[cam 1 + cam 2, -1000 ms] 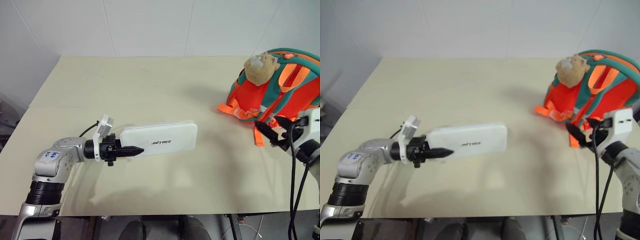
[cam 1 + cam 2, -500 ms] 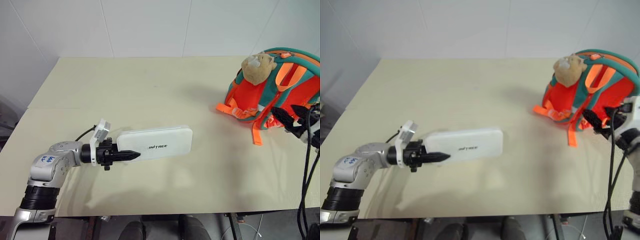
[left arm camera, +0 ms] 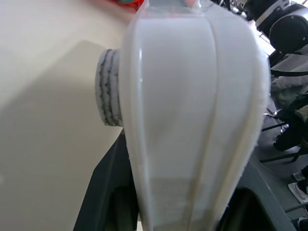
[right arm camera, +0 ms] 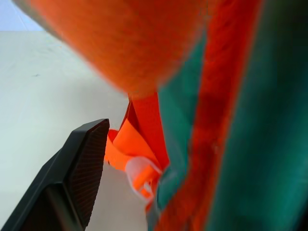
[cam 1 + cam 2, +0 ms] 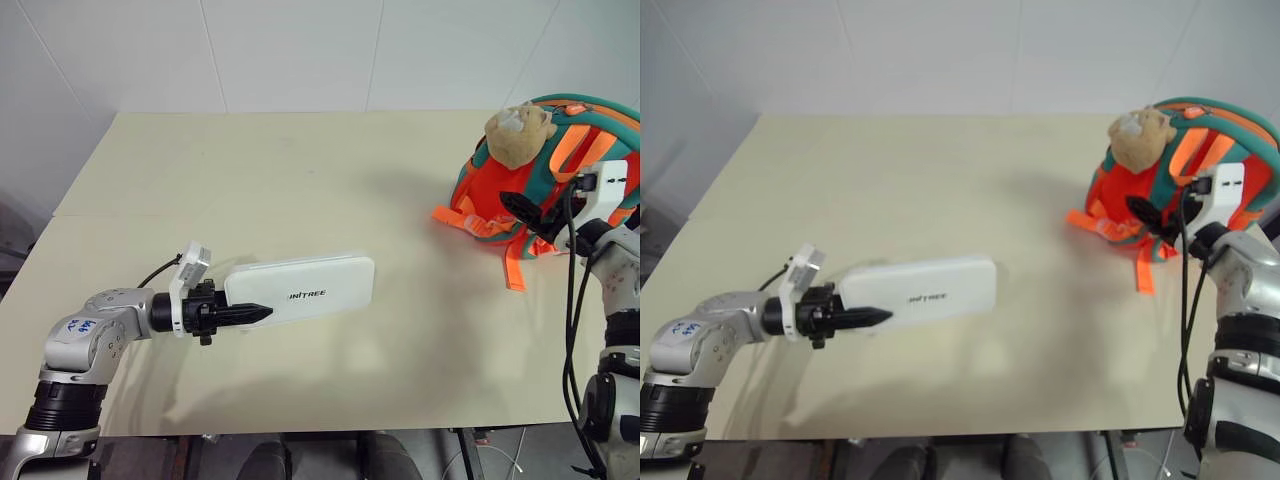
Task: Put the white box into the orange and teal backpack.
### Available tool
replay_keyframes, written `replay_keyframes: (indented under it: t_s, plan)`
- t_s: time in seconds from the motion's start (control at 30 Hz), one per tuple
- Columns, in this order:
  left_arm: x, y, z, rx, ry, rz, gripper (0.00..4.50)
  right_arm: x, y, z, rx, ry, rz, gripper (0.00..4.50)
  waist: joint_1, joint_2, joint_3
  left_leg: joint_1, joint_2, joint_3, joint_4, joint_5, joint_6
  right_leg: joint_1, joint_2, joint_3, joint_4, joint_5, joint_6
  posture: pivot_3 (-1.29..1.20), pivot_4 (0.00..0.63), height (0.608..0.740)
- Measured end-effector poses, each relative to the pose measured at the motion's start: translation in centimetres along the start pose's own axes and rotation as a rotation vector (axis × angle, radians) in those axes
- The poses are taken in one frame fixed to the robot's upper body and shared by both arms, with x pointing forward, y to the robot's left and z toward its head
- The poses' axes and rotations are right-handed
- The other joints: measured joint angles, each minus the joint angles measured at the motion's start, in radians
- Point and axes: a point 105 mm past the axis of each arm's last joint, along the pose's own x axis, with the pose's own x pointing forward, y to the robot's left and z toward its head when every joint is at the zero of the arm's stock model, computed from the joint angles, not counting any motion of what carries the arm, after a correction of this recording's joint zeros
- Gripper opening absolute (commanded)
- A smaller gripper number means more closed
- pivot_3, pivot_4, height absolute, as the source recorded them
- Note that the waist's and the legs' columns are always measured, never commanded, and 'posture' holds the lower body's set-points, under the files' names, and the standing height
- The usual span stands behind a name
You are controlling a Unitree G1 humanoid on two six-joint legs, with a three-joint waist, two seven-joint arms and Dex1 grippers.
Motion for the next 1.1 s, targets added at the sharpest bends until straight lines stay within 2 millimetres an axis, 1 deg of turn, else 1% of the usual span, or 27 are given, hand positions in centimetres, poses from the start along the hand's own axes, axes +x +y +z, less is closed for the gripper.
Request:
replay_keyframes:
  t_s: [0.13,0.23,0.33,0.4,0.5,0.57,0.67,0.73,0.77,0.8,0.83,0.87,0.9,0.97,1.0,1.1]
  plan:
    - [0.0,0.0,0.1,0.004,-0.002,0.005,1.35,0.9,0.7,0.1,-0.002,-0.036,0.031,2.59,-0.003,0.000,0.000,0.000,0.000,0.000,0.000,0.000,-0.001,0.000,0.000,0.000,0.000,0.000,0.000,0.00,0.150,0.740]
    - [-0.2,-0.2,0.2,0.012,-0.006,0.012,1.35,1.1,1.5,0.0,-0.007,-0.036,0.087,1.47,-0.010,0.000,0.000,0.000,0.000,0.000,0.000,0.001,-0.001,0.000,0.000,0.000,0.000,0.000,0.000,0.00,0.150,0.740]
    - [-0.6,-0.1,0.1,0.010,-0.008,0.029,1.35,1.2,2.0,-0.1,-0.008,-0.037,0.119,0.60,-0.019,0.000,0.000,0.000,0.000,0.000,0.000,0.001,-0.001,0.000,0.000,0.000,0.000,0.000,0.000,0.00,0.150,0.740]
    - [-0.7,0.0,0.0,0.008,-0.008,0.032,1.35,1.2,2.5,0.0,-0.016,-0.033,0.150,0.55,-0.021,0.001,0.000,0.000,0.000,0.000,0.000,0.001,-0.001,0.000,0.000,0.000,0.000,0.000,0.000,0.00,0.150,0.740]
    - [-0.8,0.0,0.1,0.010,-0.011,0.041,1.35,1.6,5.0,0.4,-0.006,-0.020,0.265,0.55,-0.027,0.002,0.001,0.000,0.001,0.000,0.000,0.001,-0.002,-0.001,0.001,0.000,0.002,0.000,0.000,0.00,0.150,0.740]
    - [-1.0,0.2,0.2,0.015,-0.011,0.053,1.35,1.6,7.5,1.1,0.024,-0.018,0.381,0.55,-0.027,0.002,0.001,0.000,0.003,0.000,0.000,0.001,-0.003,-0.001,0.002,0.000,0.002,0.000,0.000,0.00,0.150,0.740]
    - [-1.9,1.0,0.5,0.017,-0.017,0.092,1.35,0.6,11.9,2.3,0.107,0.002,0.594,0.55,-0.023,0.002,0.001,0.000,0.003,-0.001,0.000,0.001,-0.003,-0.002,0.002,0.000,0.002,0.000,0.000,0.00,0.150,0.740]
    - [-2.6,1.7,0.9,0.021,-0.026,0.126,1.35,-0.6,15.1,3.2,0.187,0.023,0.752,0.55,-0.022,0.003,0.002,0.000,0.003,-0.003,0.000,0.001,-0.002,-0.002,0.002,0.000,0.002,0.000,0.000,0.00,0.150,0.740]
    - [-3.1,2.1,1.1,0.025,-0.031,0.146,1.35,-1.6,17.1,3.7,0.241,0.041,0.854,0.55,-0.022,0.003,0.002,0.000,0.003,-0.004,-0.001,-0.001,0.002,-0.002,0.001,0.000,0.002,0.000,0.000,0.00,0.150,0.740]
    - [-3.4,2.4,1.2,0.028,-0.030,0.160,1.35,-2.5,18.7,4.1,0.284,0.061,0.937,0.55,-0.022,0.003,0.002,0.000,0.003,-0.006,-0.001,-0.002,0.003,-0.002,0.001,0.000,0.002,0.000,0.000,0.00,0.150,0.740]
    - [-3.7,2.9,1.4,0.031,-0.031,0.181,1.35,-3.9,20.8,4.6,0.341,0.089,1.057,0.55,-0.021,0.003,0.002,0.000,0.003,-0.007,-0.001,-0.002,0.003,-0.003,0.001,0.000,0.001,0.000,0.000,0.00,0.150,0.740]
    - [-3.9,3.1,1.4,0.032,-0.034,0.189,1.35,-4.5,21.8,4.8,0.365,0.104,1.113,0.55,-0.020,0.003,0.002,0.000,0.003,-0.008,-0.001,-0.003,0.002,-0.003,0.001,0.000,0.001,0.000,0.000,0.00,0.150,0.740]
    - [-4.1,3.3,1.4,0.033,-0.036,0.195,1.35,-5.3,22.7,5.0,0.405,0.126,1.169,0.55,-0.019,0.003,0.002,-0.001,0.003,-0.008,-0.001,-0.003,0.002,-0.003,0.000,0.000,0.001,0.000,0.000,0.00,0.150,0.740]
    - [-4.6,3.8,1.3,0.021,-0.040,0.213,1.35,-6.6,23.5,5.2,0.467,0.172,1.245,0.55,-0.018,0.003,0.002,-0.001,0.002,-0.007,-0.001,-0.003,0.003,-0.003,-0.001,0.000,0.000,0.000,0.000,0.00,0.150,0.740]
    - [-5.2,4.3,1.2,0.011,-0.040,0.238,1.35,-7.6,24.0,5.4,0.497,0.208,1.297,0.55,-0.017,0.003,0.002,-0.002,0.002,-0.007,0.000,-0.004,0.003,-0.004,-0.002,-0.001,0.000,0.000,0.000,0.00,0.150,0.740]
    - [-6.3,4.8,1.0,0.003,-0.031,0.279,1.35,-9.4,24.0,5.1,0.509,0.287,1.326,0.55,-0.006,0.002,0.002,-0.004,0.002,-0.006,0.000,-0.004,0.002,-0.006,-0.002,-0.003,0.000,0.000,0.000,0.00,0.150,0.740]
